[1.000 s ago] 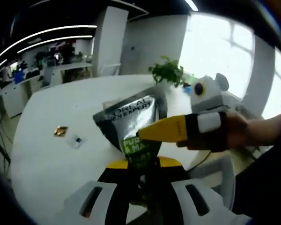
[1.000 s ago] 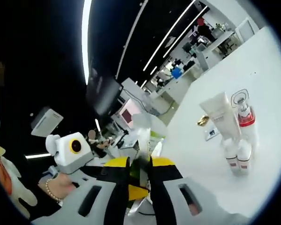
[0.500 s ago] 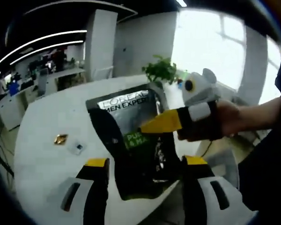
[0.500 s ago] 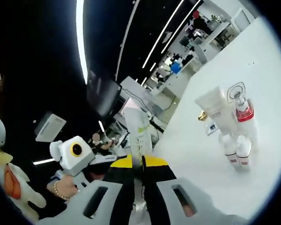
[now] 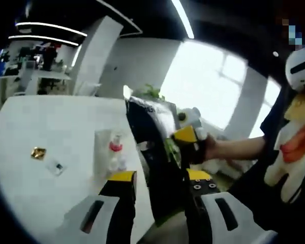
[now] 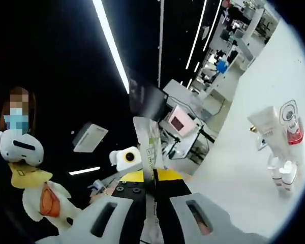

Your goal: Arrange the skincare products in the storage area until every visible bottle or jar stands upright without overlapping.

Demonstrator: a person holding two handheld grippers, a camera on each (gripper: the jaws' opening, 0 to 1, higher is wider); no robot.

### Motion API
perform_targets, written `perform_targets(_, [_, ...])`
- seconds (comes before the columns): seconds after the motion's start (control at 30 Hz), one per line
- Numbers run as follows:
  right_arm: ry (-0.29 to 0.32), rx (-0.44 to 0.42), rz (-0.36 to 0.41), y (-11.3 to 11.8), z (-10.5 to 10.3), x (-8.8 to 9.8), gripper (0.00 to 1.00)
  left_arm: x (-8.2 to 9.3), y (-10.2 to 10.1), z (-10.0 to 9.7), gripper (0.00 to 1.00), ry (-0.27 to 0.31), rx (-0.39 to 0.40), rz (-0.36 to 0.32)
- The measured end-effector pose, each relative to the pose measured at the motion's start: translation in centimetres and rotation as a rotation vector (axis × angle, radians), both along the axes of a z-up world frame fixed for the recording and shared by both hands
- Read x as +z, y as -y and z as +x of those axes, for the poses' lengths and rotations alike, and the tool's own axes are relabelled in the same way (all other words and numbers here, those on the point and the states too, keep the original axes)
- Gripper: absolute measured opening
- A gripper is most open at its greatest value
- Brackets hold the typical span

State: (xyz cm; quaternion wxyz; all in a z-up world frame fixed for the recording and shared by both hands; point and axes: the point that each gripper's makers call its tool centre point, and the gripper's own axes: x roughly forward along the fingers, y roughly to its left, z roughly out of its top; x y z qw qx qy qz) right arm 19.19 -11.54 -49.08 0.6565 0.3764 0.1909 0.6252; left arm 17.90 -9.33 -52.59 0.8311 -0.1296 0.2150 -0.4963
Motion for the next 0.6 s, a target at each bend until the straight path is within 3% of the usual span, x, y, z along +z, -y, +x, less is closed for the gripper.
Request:
perform_targets(0.07, [0.003, 0.011, 0.008, 0.0, 0.0, 0.1, 0.05, 0.2, 0.5, -0.4, 0.31, -0.026, -0.023, -0.049])
perform_targets(0.17, [-0.006, 0.004, 0.001, 0.2, 0.3, 0.0, 0.05, 0.1, 0.2, 0.2, 0.29, -0.052, 0.03, -0.084])
perform_targets(0.3, [-0.019, -0.025, -0.01, 0.9, 1.0, -0.5, 0.06, 0.5, -0.5, 1.1, 0.12, -0.094, 0.11, -0.163])
perform_targets(0.33, [-0.025, -0.041, -0.019, 1.0, 1.3, -0.7, 0.06, 0.9, -0.2, 0.8, 0.09, -0.104, 0.099, -0.197])
perform_targets(0.43, [-0.025, -0.066, -0.017, 1.1, 1.7, -0.7, 0.06, 0.4, 0.1, 1.1, 0.07, -0.116, 0.128, -0.185])
perform_targets(0.53, [-0.008, -0.15, -0.013, 1.6, 2.7, -0.8, 0.08, 0.8, 0.4, 1.4, 0.06, -0.158, 0.16, -0.238])
perform_targets(0.6, [-0.021, -0.147, -0.012, 1.6, 2.4, -1.0, 0.11, 1.4, 0.6, 1.4, 0.06, -0.154, 0.171, -0.277])
